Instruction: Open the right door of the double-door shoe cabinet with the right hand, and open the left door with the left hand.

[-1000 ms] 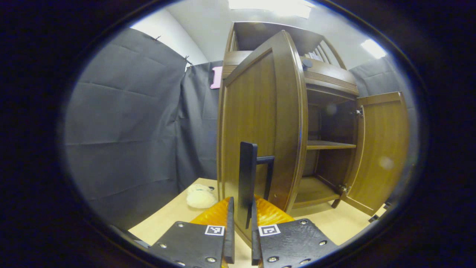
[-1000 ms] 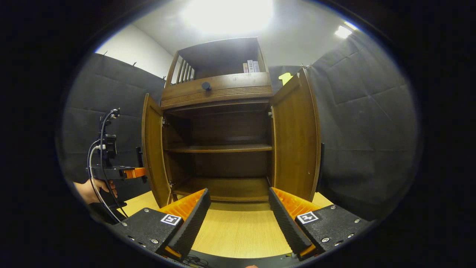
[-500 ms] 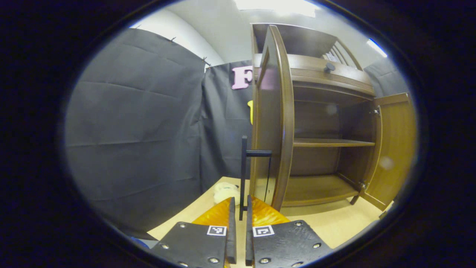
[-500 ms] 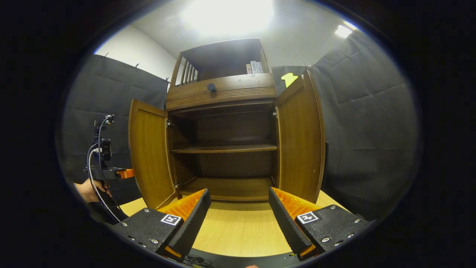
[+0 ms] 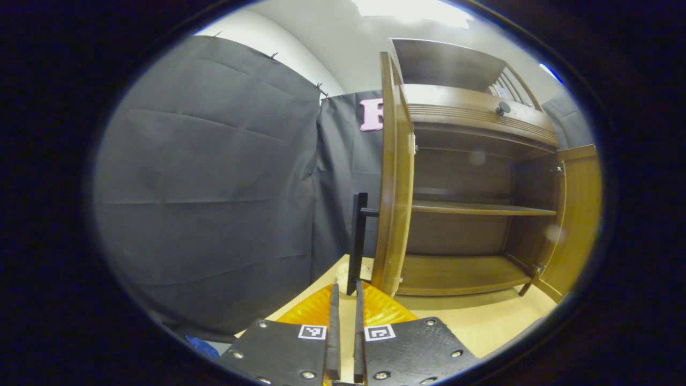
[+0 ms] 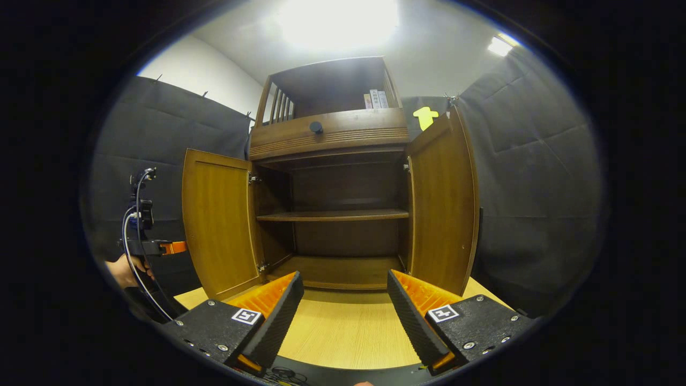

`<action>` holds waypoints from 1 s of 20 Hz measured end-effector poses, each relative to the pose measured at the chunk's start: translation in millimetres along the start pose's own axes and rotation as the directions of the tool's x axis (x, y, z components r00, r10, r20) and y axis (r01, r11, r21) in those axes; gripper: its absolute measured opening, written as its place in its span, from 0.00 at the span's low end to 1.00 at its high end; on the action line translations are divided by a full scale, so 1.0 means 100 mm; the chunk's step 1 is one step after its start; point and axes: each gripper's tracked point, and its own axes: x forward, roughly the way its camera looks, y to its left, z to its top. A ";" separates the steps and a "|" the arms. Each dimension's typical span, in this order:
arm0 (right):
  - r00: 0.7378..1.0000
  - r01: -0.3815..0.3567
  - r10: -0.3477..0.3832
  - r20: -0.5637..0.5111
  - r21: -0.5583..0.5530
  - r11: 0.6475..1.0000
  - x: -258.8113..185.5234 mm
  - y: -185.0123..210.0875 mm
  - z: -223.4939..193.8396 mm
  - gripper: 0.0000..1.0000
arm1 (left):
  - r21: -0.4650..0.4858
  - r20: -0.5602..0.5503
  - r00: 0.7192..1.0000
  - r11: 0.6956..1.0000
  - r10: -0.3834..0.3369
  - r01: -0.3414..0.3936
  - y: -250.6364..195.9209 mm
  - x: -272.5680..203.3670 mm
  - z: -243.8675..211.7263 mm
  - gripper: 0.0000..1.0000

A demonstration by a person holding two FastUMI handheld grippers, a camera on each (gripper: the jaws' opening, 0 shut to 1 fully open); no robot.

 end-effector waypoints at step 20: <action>0.997 0.061 -0.059 0.050 -0.038 0.997 -0.14 -0.19 0.18 0.96 | 0.017 0.098 0.982 0.987 -0.159 0.158 -0.32 -0.18 0.31 0.14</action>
